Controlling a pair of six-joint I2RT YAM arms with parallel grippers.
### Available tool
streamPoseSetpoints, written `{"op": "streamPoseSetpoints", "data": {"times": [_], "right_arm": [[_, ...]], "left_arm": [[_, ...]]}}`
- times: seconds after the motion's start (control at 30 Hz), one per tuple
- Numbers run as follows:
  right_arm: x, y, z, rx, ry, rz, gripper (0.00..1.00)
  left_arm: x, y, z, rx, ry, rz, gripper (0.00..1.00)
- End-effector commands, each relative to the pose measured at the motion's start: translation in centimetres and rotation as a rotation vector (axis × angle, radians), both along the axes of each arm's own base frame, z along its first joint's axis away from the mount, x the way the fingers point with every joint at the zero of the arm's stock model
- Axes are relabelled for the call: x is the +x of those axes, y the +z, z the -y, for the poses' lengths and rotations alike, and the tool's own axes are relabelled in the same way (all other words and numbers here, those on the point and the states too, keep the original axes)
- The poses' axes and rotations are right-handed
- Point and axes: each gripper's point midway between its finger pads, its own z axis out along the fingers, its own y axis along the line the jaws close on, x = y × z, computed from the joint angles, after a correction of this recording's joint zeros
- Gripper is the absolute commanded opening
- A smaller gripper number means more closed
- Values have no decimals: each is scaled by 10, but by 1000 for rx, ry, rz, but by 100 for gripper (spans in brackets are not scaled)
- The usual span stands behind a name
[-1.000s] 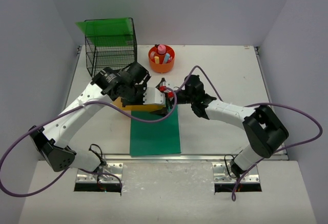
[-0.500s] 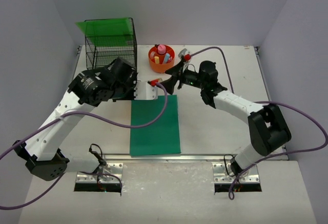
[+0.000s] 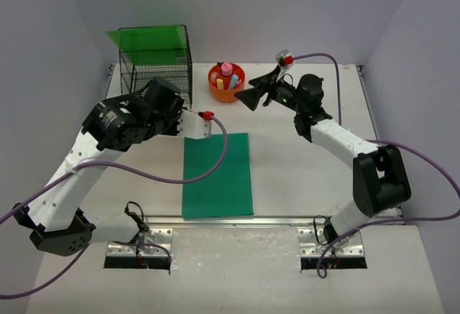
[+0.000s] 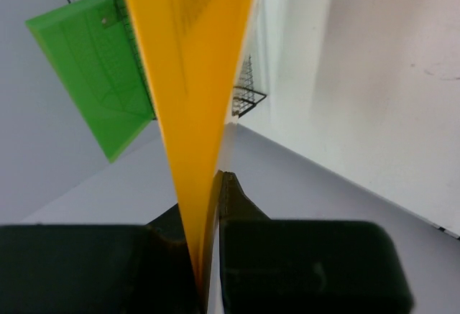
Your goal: Organize the desk
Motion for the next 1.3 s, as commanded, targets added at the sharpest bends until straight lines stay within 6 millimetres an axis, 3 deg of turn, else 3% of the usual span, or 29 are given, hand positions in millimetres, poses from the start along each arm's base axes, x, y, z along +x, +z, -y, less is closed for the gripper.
{"op": "streamPoseSetpoints", "data": {"times": [0.0,0.13,0.27,0.47,0.57,0.77,1.27], "right_arm": [[-6,15,-2,24,19,43,99],[-6,15,-4,25,36,42,99],[-6,16,-7,29,55,41,99],[-6,18,-9,30,72,52,99],[-7,16,-9,29,70,49,99],[-9,13,-7,25,64,45,99],[-10,6,-3,5,43,40,99]], "left_arm": [[17,41,-26,54,44,145,0],[36,55,-56,75,106,156,0],[57,69,-73,88,122,194,0],[97,73,-93,111,121,213,0],[113,79,-95,91,113,233,0],[147,73,-95,96,98,233,0],[200,51,-85,26,69,217,0]]}}
